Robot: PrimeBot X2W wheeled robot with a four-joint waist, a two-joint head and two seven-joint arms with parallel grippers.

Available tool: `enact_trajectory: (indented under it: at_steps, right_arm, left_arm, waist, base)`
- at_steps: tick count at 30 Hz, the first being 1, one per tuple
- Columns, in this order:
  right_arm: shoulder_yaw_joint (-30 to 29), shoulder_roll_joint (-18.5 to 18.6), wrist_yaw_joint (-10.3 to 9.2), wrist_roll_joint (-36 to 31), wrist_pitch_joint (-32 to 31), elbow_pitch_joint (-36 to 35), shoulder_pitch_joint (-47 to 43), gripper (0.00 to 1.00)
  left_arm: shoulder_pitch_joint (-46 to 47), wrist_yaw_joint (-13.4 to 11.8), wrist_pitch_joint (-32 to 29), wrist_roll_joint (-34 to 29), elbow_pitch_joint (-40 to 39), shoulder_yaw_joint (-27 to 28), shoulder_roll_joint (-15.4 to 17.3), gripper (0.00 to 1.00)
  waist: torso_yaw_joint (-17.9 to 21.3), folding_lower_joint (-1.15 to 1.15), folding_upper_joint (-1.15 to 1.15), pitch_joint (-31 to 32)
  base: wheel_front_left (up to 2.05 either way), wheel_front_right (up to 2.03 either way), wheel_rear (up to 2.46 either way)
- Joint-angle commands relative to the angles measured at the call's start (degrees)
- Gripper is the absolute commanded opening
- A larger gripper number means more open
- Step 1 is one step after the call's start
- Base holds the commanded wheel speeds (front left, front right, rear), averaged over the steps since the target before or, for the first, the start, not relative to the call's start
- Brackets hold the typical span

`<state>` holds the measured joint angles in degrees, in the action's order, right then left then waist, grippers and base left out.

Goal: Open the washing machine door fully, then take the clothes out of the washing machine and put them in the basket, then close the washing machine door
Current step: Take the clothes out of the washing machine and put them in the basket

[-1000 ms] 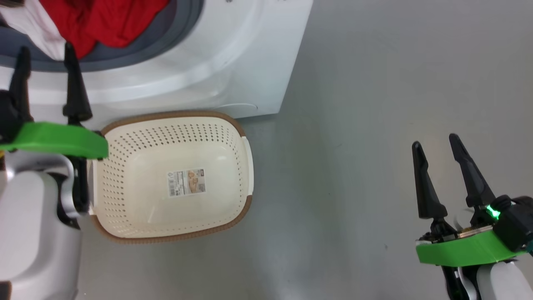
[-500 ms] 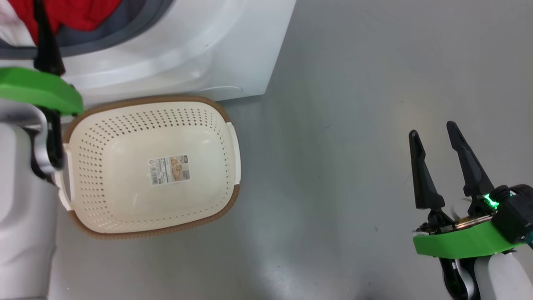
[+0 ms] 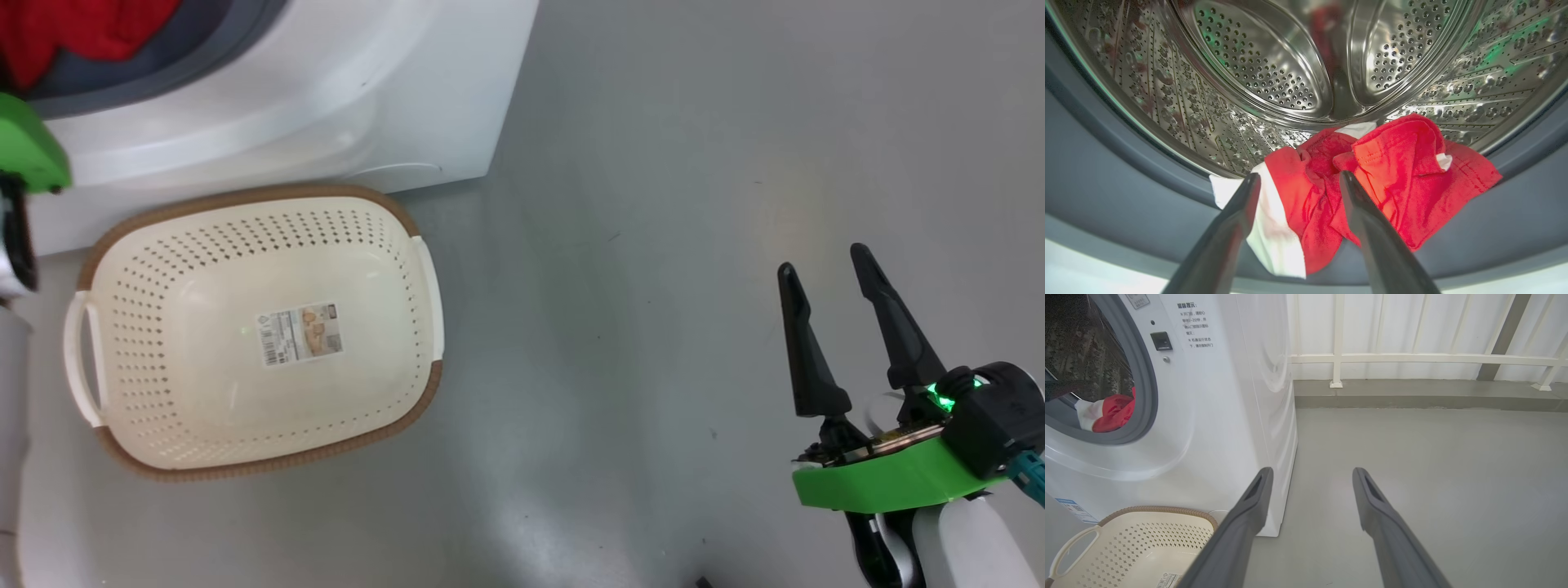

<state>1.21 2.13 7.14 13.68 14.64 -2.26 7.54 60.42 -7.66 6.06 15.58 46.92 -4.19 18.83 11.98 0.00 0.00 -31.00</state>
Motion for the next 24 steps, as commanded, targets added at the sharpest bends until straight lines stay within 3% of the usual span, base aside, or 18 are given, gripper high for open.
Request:
enact_trajectory:
  at_steps: [1, 15, 24]
  right_arm:
    - [1.6, 0.8, 0.35, -0.1, 0.4, -1.1, 0.8, 1.00]
    - [3.4, 0.8, 0.35, 0.3, 0.4, -0.3, 1.9, 1.00]
    - [4.4, 0.8, 0.35, 0.8, 0.4, 0.6, 2.5, 1.00]
  left_arm:
    - [1.4, -0.5, -0.1, -0.4, -0.7, 0.9, 3.3, 1.00]
    - [8.3, 1.0, -2.9, 0.6, 9.1, 0.6, 6.3, 1.00]
    - [10.7, 1.8, -8.0, 1.2, 15.0, -0.3, 7.5, 1.00]
  waist:
    - [0.4, 0.00, 0.00, -0.2]
    - [3.3, 0.00, 0.00, -2.4]
    - [4.5, 0.00, 0.00, -3.1]
  base:
    - [0.00, 0.00, 0.00]
    - [0.00, 0.00, 0.00]
    - [0.00, 0.00, 0.00]
